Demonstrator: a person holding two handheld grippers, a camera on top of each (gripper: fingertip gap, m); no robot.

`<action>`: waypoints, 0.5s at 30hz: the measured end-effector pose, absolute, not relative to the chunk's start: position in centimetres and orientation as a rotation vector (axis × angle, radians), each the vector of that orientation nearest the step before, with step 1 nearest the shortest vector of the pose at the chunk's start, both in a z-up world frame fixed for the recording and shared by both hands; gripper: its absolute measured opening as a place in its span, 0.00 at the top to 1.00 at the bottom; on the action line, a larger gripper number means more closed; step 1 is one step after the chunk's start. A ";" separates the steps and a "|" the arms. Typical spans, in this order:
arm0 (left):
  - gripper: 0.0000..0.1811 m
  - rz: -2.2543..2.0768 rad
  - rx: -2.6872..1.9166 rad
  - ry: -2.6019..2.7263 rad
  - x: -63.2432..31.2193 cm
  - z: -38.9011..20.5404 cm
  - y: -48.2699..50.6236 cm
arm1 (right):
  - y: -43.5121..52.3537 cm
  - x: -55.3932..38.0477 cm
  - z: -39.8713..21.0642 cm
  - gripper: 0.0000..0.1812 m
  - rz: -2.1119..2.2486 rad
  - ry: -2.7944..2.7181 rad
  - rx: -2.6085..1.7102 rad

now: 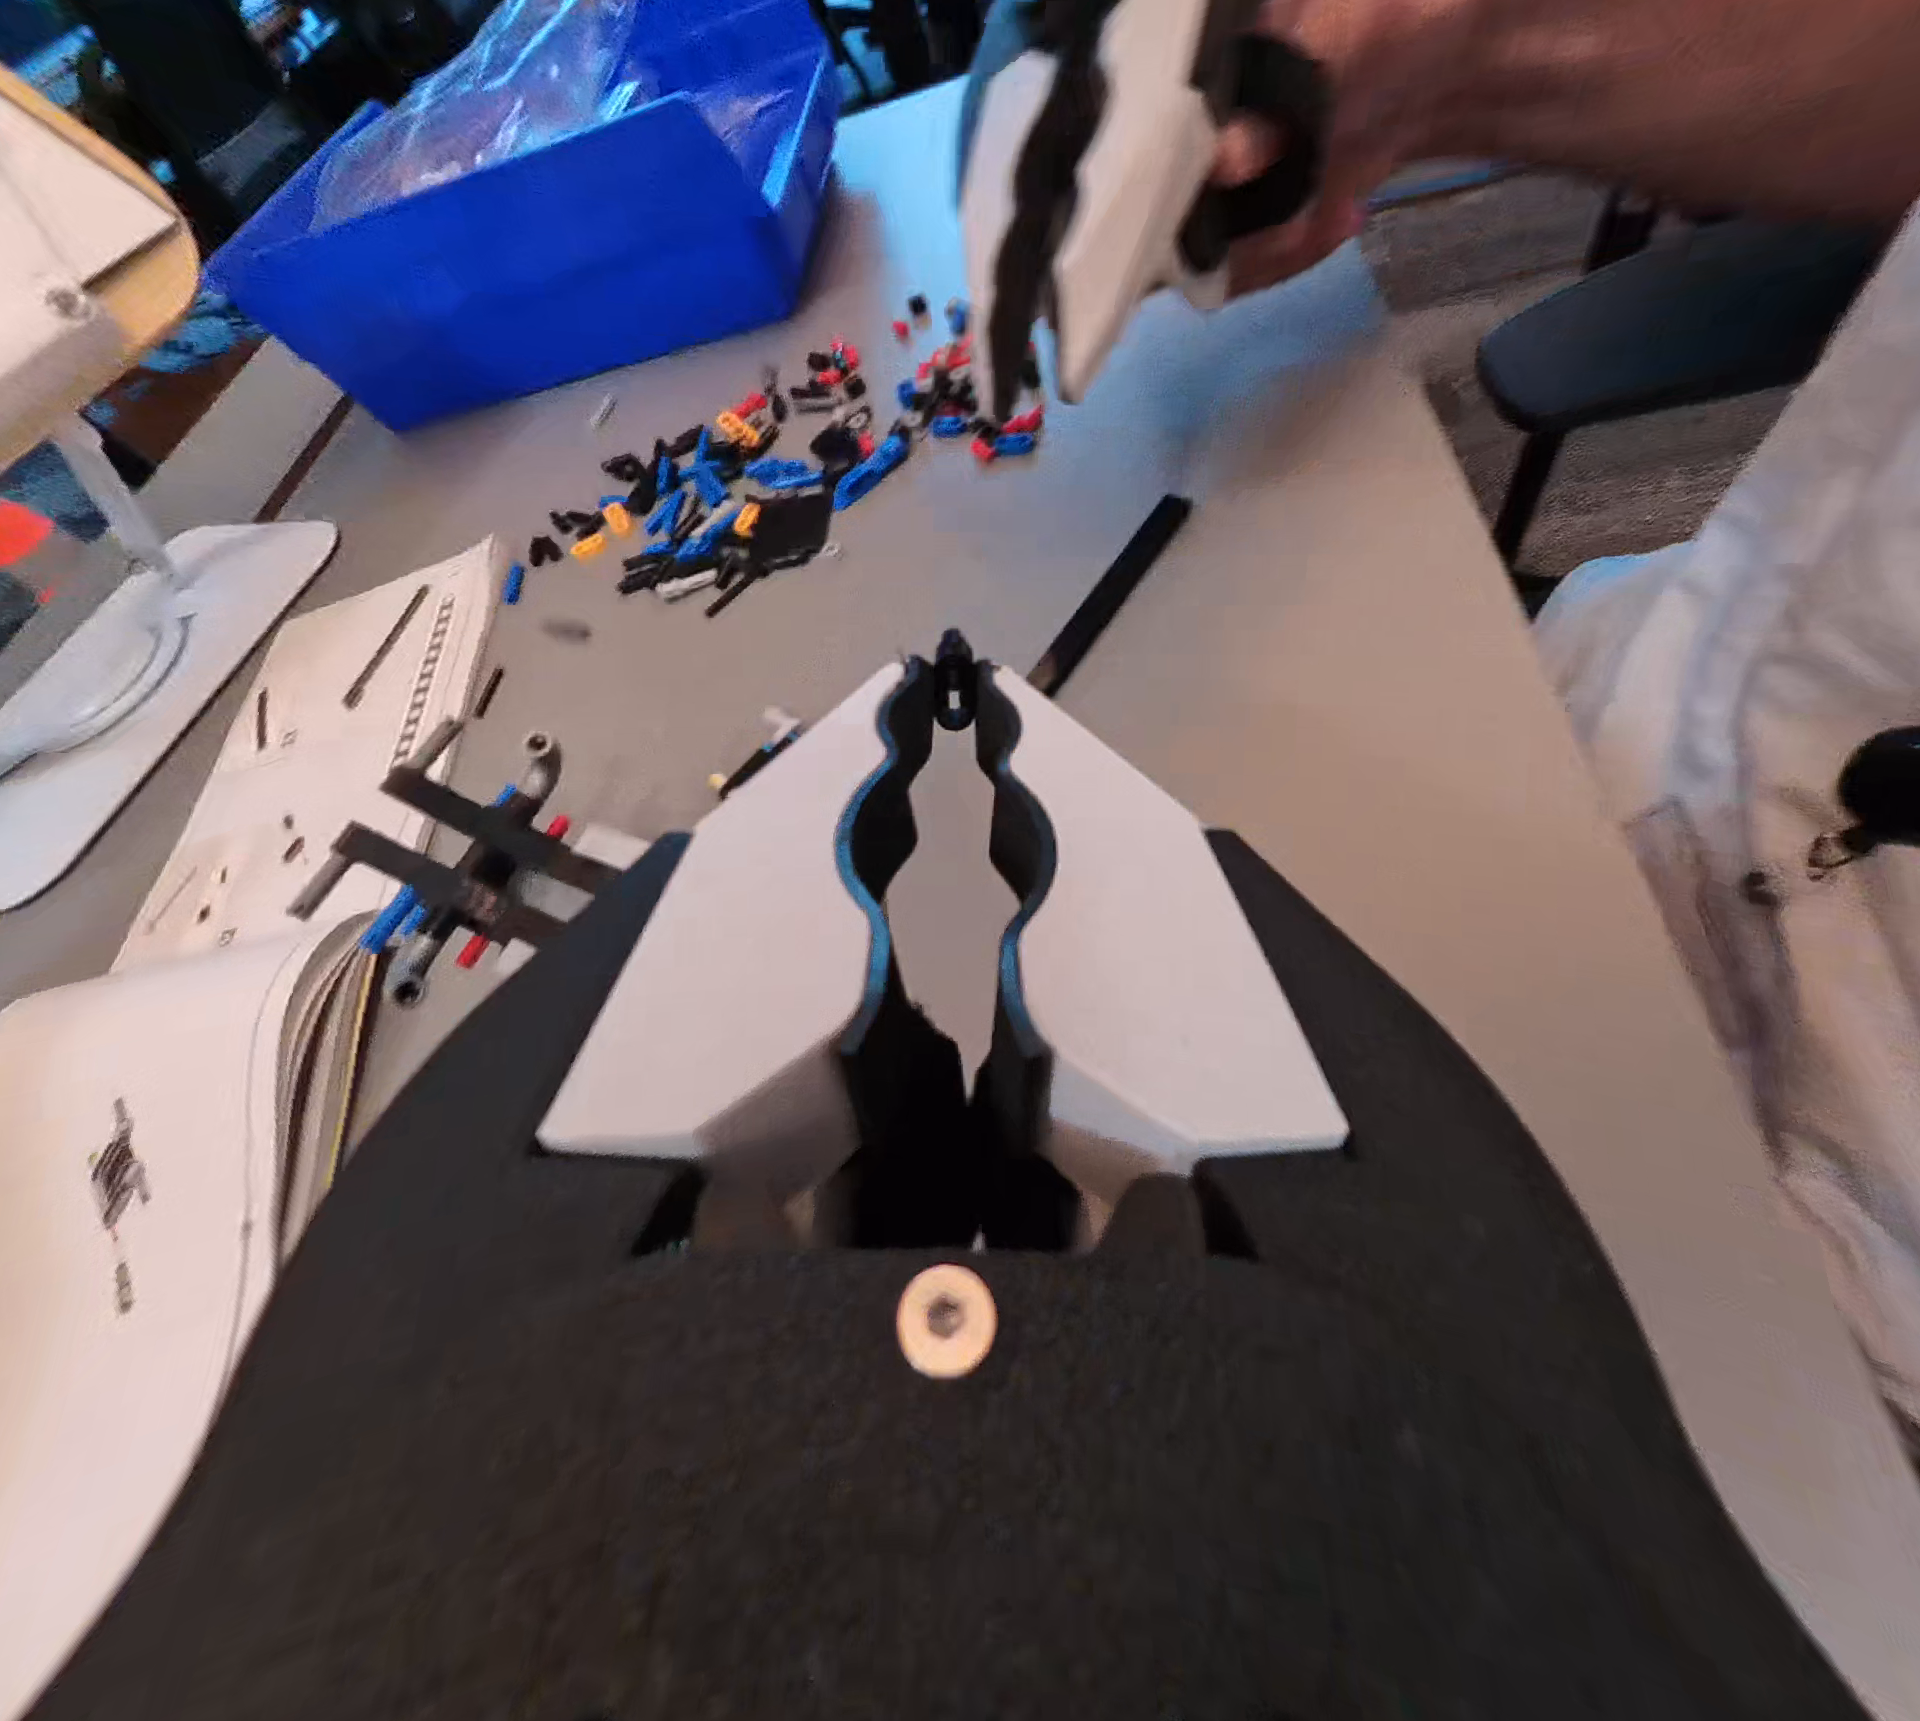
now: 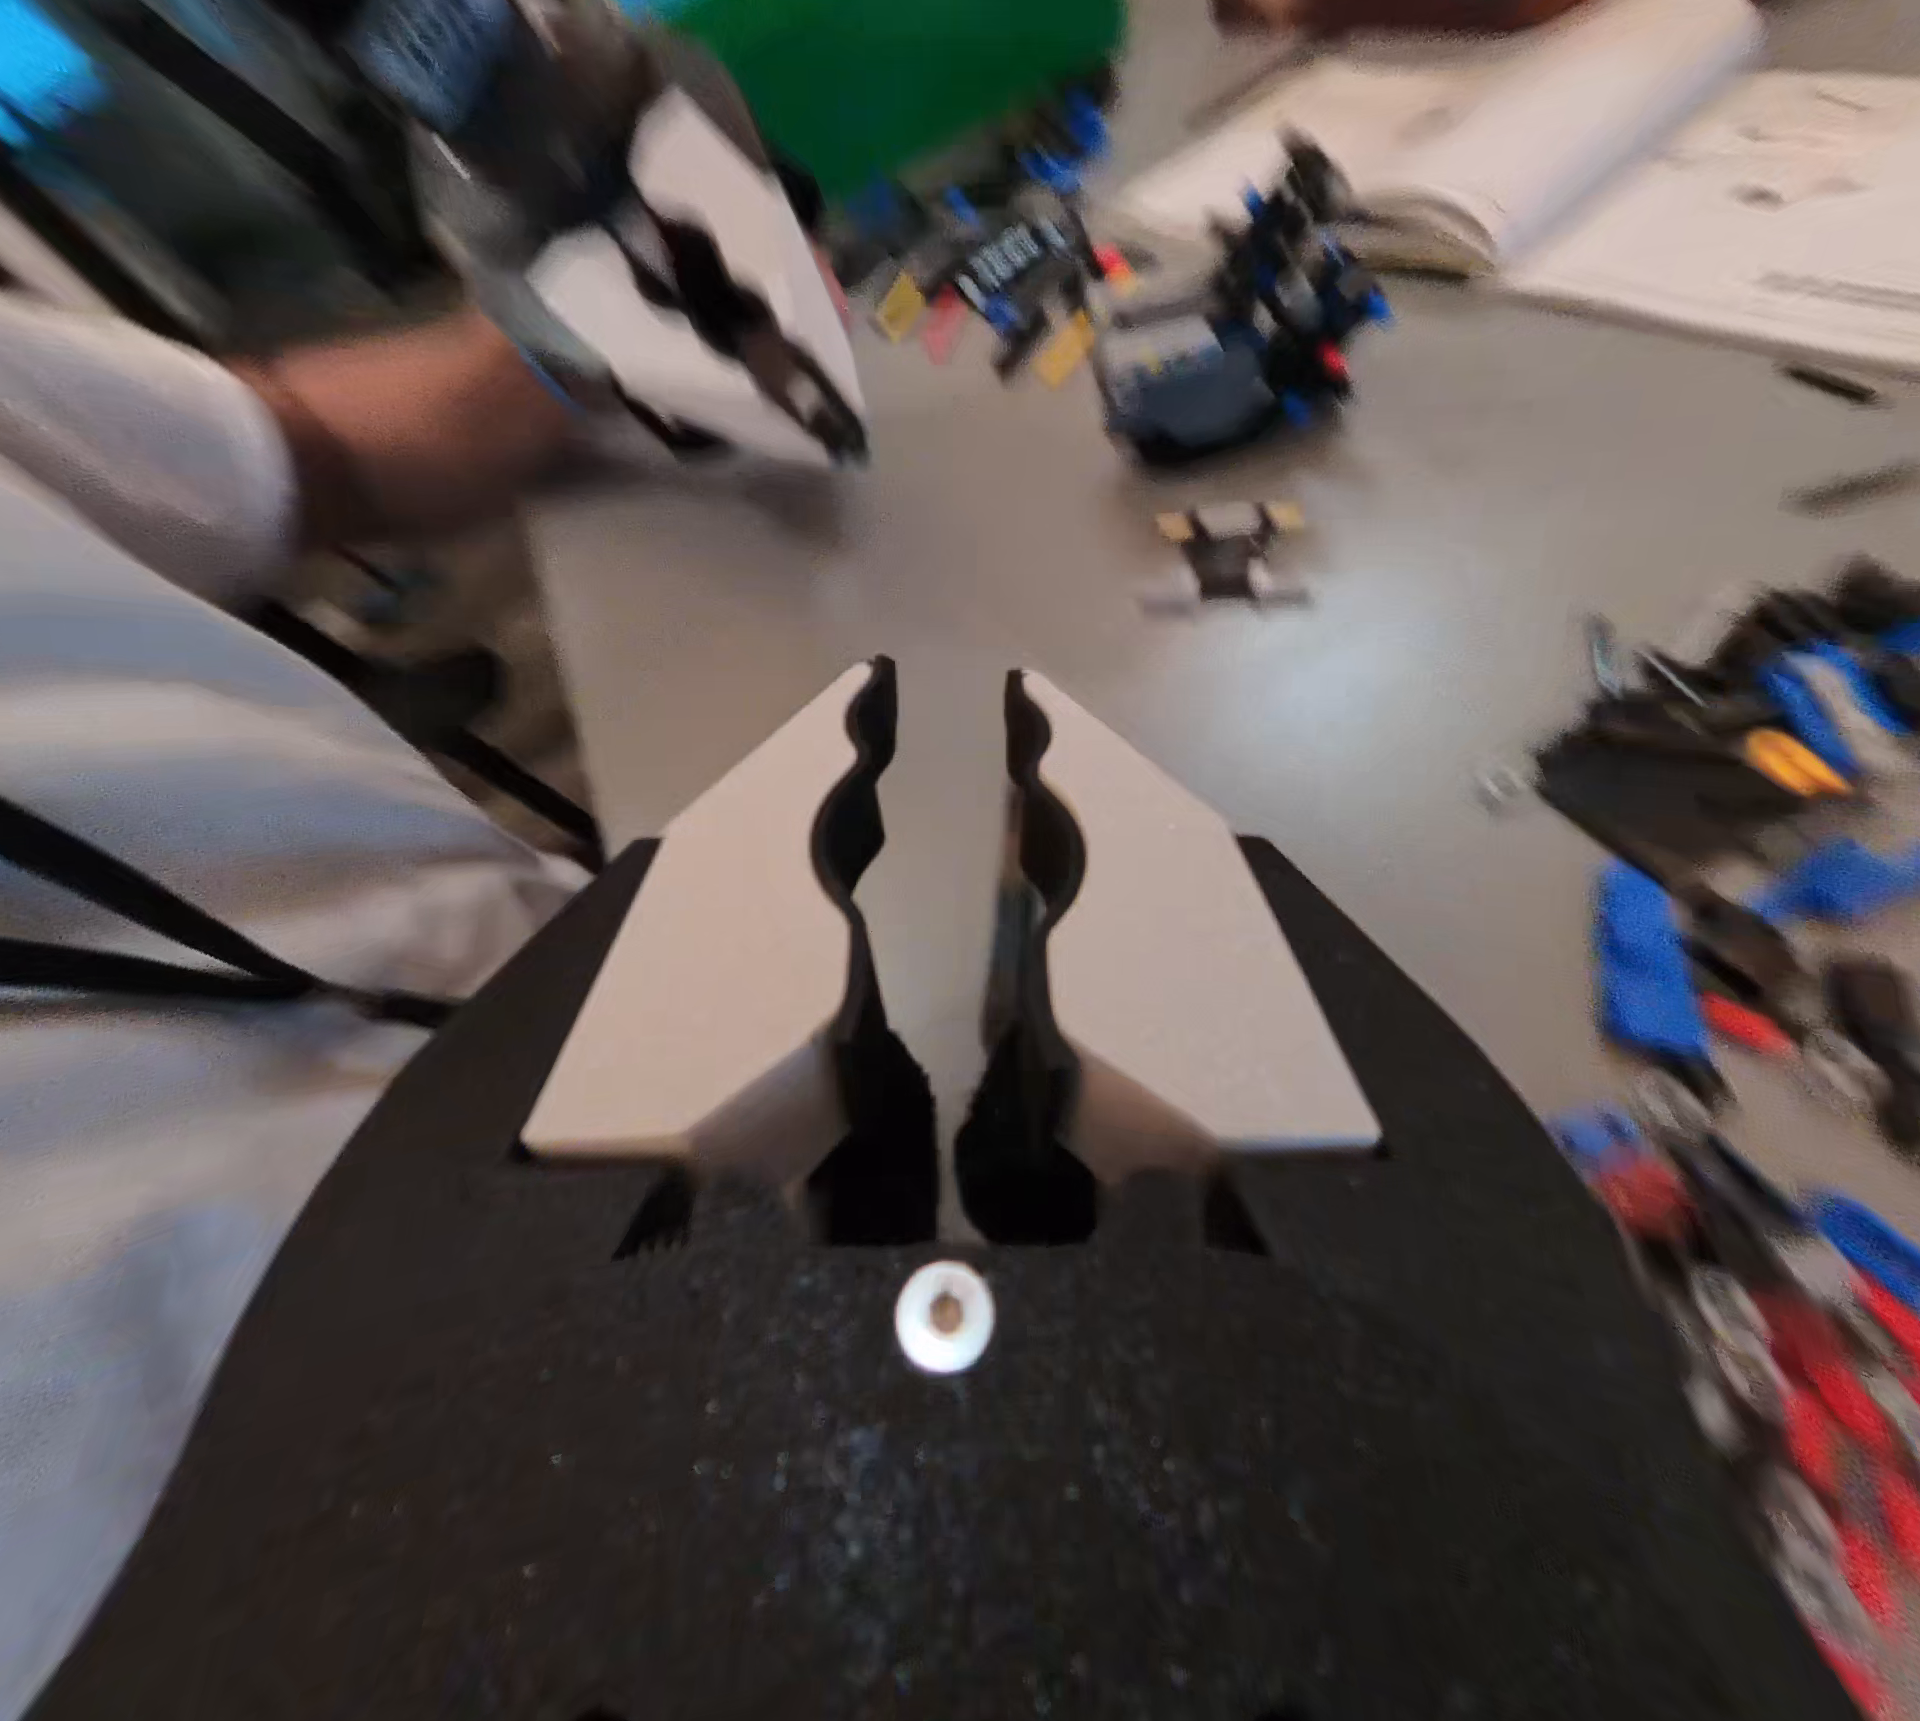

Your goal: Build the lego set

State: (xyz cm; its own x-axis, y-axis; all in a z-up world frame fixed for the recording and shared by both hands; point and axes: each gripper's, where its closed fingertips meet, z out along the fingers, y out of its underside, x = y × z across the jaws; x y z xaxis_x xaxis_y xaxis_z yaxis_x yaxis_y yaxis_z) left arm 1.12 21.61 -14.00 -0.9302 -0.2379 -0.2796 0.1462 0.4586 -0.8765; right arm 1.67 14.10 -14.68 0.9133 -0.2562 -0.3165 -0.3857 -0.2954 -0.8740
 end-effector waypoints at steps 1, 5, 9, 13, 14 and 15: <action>0.97 -1.442 -0.076 2.367 1.3 -14.5 21.6 | 13.3 1.4 -15.8 0.88 0.060 0.494 -1.970; 0.97 -1.325 -0.086 2.496 1.7 -16.8 20.6 | 12.4 0.8 -19.4 0.86 -0.093 0.585 -2.165; 0.97 -1.252 -0.096 2.528 2.0 -17.8 20.1 | 14.8 0.6 -20.8 0.86 -0.164 0.550 -2.275; 0.97 -1.307 -0.130 2.501 1.9 -17.3 20.2 | 16.0 1.2 -22.0 0.86 -0.256 0.479 -2.440; 0.97 -1.335 -0.119 2.488 1.7 -17.2 20.2 | 16.1 1.3 -21.9 0.88 -0.251 0.464 -2.453; 0.97 -1.348 -0.107 2.478 1.5 -17.4 20.2 | 16.2 1.5 -21.9 0.88 -0.240 0.458 -2.471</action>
